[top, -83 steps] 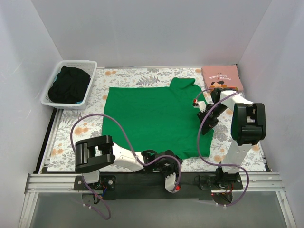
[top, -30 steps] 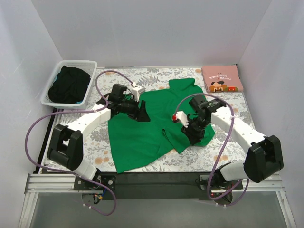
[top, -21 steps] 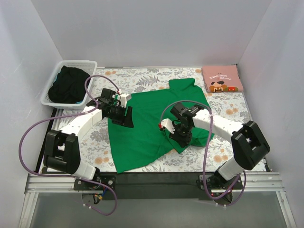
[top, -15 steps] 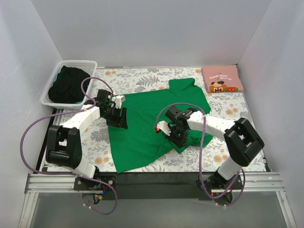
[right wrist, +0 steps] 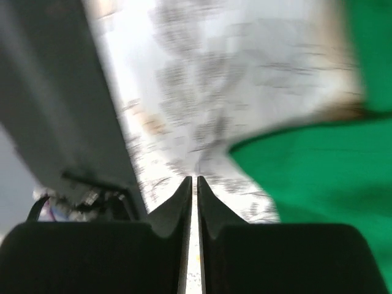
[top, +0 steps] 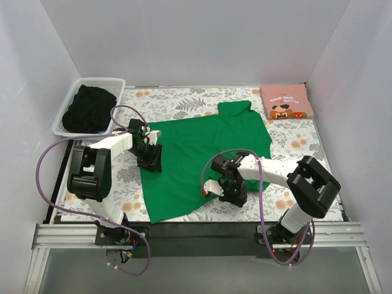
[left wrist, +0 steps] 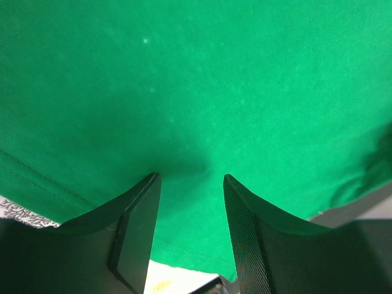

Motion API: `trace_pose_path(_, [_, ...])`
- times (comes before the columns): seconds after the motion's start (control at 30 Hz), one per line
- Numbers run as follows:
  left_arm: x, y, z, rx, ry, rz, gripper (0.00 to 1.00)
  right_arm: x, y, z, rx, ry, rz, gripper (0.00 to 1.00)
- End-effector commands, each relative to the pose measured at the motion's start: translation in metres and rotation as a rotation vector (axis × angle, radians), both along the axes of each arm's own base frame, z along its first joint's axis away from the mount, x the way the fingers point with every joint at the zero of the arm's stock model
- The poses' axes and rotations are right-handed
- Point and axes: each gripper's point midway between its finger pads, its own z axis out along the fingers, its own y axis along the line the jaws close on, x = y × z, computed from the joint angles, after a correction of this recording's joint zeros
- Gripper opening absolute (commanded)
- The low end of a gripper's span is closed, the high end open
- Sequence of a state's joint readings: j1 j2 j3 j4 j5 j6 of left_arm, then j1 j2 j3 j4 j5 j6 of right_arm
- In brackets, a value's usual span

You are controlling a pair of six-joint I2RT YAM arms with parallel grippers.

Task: Fold and stack the t-shirts
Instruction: Flatten the tshirt out

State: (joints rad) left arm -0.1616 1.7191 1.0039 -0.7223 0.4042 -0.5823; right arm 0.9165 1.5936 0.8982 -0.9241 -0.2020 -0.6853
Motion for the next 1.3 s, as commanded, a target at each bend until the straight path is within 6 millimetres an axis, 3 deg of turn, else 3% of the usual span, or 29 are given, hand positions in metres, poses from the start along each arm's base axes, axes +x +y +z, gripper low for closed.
trace_pose_path(0.0, [0.022, 0.041, -0.036, 0.149, -0.001, 0.012, 0.45, -0.066, -0.031, 0.031, -0.031, 0.246, 0.199, 0.13])
trace_pose_path(0.03, [0.028, 0.045, -0.038, 0.158, 0.004, 0.016, 0.45, -0.079, -0.037, 0.036, -0.043, 0.288, 0.247, 0.13])
trace_pose_path(0.13, [0.036, 0.049, -0.04, 0.158, 0.0, 0.023, 0.45, -0.088, -0.04, 0.041, -0.05, 0.311, 0.291, 0.14])
trace_pose_path(0.17, [0.038, 0.051, -0.04, 0.158, -0.001, 0.022, 0.45, -0.085, -0.034, 0.043, -0.039, 0.289, 0.271, 0.11])
trace_pose_path(0.23, [0.038, 0.049, -0.038, 0.143, -0.006, 0.017, 0.45, -0.059, -0.002, 0.058, 0.058, 0.199, 0.193, 0.13])
trace_pose_path(0.33, [0.039, 0.048, -0.035, 0.139, -0.017, 0.02, 0.45, -0.006, 0.044, 0.081, 0.215, 0.062, -0.02, 0.31])
trace_pose_path(0.37, [0.04, 0.048, -0.034, 0.138, -0.023, 0.021, 0.45, 0.003, 0.05, 0.085, 0.241, 0.035, -0.059, 0.41])
trace_pose_path(0.43, [0.042, 0.046, -0.033, 0.131, -0.026, 0.023, 0.45, 0.017, 0.053, 0.084, 0.252, -0.02, -0.128, 0.5])
trace_pose_path(0.47, [0.043, 0.046, -0.032, 0.129, -0.026, 0.027, 0.45, 0.022, 0.055, 0.077, 0.258, -0.043, -0.137, 0.62])
trace_pose_path(0.5, [0.044, 0.046, -0.03, 0.127, -0.032, 0.027, 0.45, 0.024, 0.047, 0.063, 0.218, -0.068, -0.163, 0.67])
trace_pose_path(0.83, [0.048, 0.046, -0.032, 0.128, -0.029, 0.032, 0.45, 0.041, 0.035, 0.016, 0.149, -0.197, -0.209, 0.66])
trace_pose_path(0.97, [0.046, 0.047, -0.034, 0.13, -0.025, 0.033, 0.45, 0.048, 0.042, 0.012, 0.176, -0.227, -0.233, 0.66])
trace_pose_path(1.17, [0.048, 0.047, -0.035, 0.125, -0.025, 0.042, 0.45, 0.034, 0.04, -0.007, 0.142, -0.209, -0.205, 0.64])
trace_pose_path(1.27, [0.048, 0.046, -0.035, 0.12, -0.024, 0.045, 0.45, 0.029, 0.038, -0.021, 0.113, -0.222, -0.197, 0.57])
